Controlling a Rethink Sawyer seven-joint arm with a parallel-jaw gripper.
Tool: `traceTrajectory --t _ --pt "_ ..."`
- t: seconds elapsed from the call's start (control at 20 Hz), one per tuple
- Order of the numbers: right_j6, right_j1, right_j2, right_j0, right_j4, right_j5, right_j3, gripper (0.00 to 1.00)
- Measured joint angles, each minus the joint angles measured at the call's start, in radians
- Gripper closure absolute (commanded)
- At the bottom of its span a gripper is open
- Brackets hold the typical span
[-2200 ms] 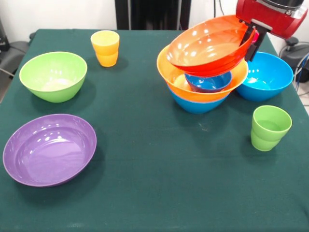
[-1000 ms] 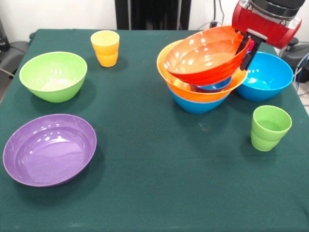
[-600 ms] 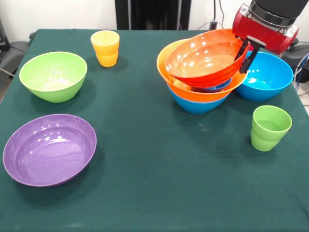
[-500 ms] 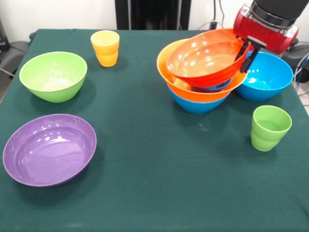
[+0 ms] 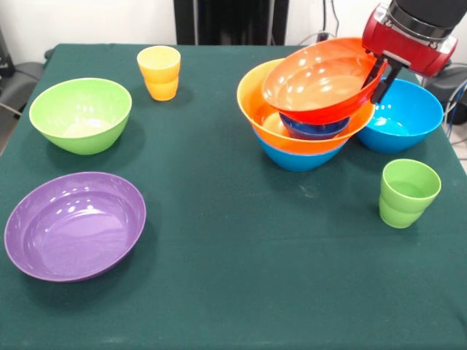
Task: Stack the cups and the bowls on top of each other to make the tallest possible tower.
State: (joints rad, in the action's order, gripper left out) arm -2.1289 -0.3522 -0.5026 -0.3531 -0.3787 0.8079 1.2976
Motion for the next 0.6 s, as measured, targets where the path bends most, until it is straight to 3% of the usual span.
traceTrajectory --t 0.6 --pt "0.0 -0.003 0.0 -0.008 0.0 0.0 0.033 1.0"
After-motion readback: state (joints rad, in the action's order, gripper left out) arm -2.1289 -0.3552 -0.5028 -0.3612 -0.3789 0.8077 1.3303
